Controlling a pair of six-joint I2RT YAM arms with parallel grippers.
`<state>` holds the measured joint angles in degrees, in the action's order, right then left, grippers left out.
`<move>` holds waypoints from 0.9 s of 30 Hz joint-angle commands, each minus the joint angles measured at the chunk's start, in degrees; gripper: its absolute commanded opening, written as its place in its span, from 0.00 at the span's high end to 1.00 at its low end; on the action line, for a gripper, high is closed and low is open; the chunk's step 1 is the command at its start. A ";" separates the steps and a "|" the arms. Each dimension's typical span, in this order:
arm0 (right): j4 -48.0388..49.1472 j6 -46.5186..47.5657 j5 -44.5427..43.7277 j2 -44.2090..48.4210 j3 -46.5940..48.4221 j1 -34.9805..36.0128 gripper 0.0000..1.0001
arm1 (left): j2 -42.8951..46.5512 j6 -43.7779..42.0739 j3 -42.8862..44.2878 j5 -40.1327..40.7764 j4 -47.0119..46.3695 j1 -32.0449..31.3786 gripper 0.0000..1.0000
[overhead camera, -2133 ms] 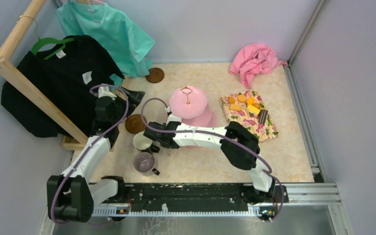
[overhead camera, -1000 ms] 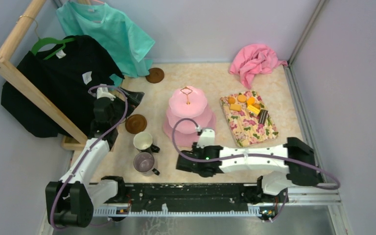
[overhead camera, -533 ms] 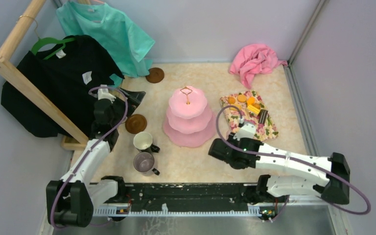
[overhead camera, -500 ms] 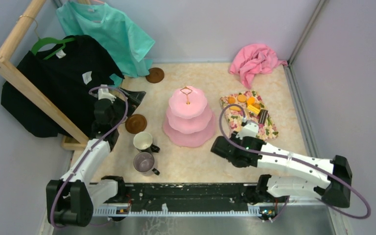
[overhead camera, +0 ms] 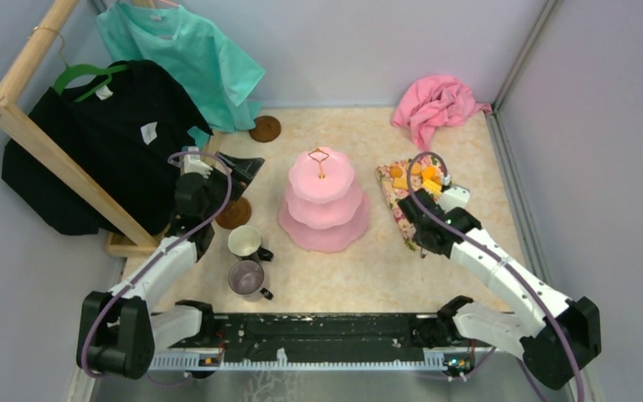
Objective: Serve the afternoon tea
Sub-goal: Adjust the dessert on the tray.
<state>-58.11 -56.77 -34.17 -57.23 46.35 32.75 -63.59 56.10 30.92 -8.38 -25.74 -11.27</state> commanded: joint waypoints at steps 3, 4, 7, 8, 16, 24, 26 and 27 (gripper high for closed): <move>2.45 9.73 1.44 -4.17 6.36 -3.47 0.73 | 0.25 2.12 -1.22 0.62 -6.04 -0.69 0.06; 2.61 10.38 1.82 -4.84 6.65 -4.16 0.73 | 0.35 2.19 -1.48 0.72 -6.52 -0.69 0.06; 2.35 12.02 1.70 -6.88 7.10 -6.16 0.73 | 0.04 2.83 -1.97 0.77 -8.01 -0.69 0.06; 2.57 12.79 1.94 -7.45 6.95 -6.85 0.73 | -0.17 3.10 -2.26 0.65 -8.65 -0.69 0.06; 5.23 17.85 4.08 -9.70 6.78 -12.69 0.72 | -3.40 4.90 -3.76 0.31 -13.78 -0.69 0.06; 8.64 22.05 8.39 -11.18 6.06 -16.70 0.69 | -4.92 5.42 -3.84 0.46 -15.04 -0.94 0.06; 9.39 22.76 9.42 -12.02 5.95 -17.44 0.68 | -4.95 5.23 -3.84 0.71 -15.00 -1.03 0.06; 9.74 23.17 9.84 -12.40 5.99 -17.72 0.68 | -4.96 5.21 -3.77 0.88 -14.97 -1.04 0.06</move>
<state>-51.79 -36.49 -26.50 -68.53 50.74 16.38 -68.42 61.06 27.44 -7.99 -37.80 -11.90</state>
